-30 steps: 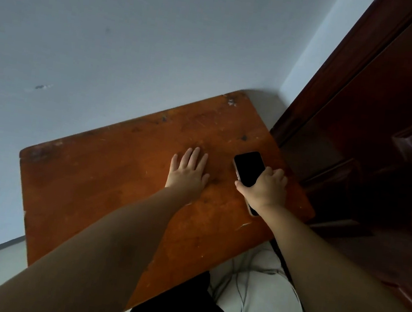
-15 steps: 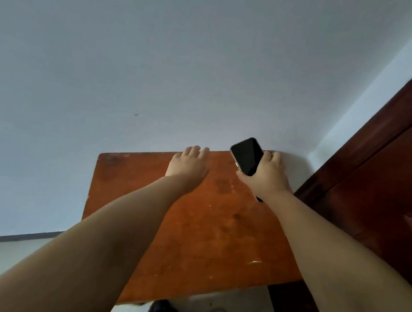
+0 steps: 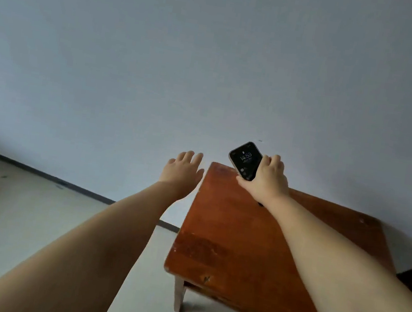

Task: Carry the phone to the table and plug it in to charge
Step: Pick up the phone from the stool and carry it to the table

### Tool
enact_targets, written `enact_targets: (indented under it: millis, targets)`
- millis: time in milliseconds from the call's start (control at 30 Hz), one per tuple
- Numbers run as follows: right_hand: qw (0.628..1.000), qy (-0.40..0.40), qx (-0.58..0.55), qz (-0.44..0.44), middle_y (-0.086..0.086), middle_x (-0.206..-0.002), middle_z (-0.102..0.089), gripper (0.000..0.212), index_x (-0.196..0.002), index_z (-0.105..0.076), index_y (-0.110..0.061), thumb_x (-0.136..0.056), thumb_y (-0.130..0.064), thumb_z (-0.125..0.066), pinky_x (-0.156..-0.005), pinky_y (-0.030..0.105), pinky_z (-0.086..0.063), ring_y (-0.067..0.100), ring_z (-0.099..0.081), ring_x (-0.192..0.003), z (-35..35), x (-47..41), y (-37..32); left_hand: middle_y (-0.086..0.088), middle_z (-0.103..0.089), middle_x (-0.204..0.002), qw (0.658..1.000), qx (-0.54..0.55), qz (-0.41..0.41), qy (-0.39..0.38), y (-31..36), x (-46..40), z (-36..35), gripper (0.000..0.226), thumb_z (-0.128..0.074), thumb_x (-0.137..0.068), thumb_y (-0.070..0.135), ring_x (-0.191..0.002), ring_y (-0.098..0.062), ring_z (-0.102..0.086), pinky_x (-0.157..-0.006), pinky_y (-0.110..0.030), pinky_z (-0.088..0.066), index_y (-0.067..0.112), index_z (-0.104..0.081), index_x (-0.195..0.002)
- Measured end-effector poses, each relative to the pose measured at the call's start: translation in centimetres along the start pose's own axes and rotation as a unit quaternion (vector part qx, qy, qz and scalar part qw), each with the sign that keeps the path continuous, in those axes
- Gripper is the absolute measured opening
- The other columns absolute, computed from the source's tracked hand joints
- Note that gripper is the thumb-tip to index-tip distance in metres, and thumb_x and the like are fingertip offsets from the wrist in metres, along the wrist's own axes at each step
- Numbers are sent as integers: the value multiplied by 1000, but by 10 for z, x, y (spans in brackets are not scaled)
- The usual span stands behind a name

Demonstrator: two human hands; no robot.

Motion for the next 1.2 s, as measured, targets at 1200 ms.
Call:
enact_targets:
  millis: [1200]
  targets:
    - [854,-163,-134,475,15,-121,-40,78,-116,-44,-1,-67,-54,-73,-83,42,-48,31,-42,-113,-194,97,-978,-10,-43,-137,841,-65,522,129,-802,400,218,46,-38,-95,34,-126,-29,-38,-92,-44,-39,13,-35,-135]
Point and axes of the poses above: each hand's wrist, its own x-axis away from the middle knuckle, its own z-axis out of the back of the hand, y = z × x, the point moved 7 cm from there along -x, towards the middle knuckle
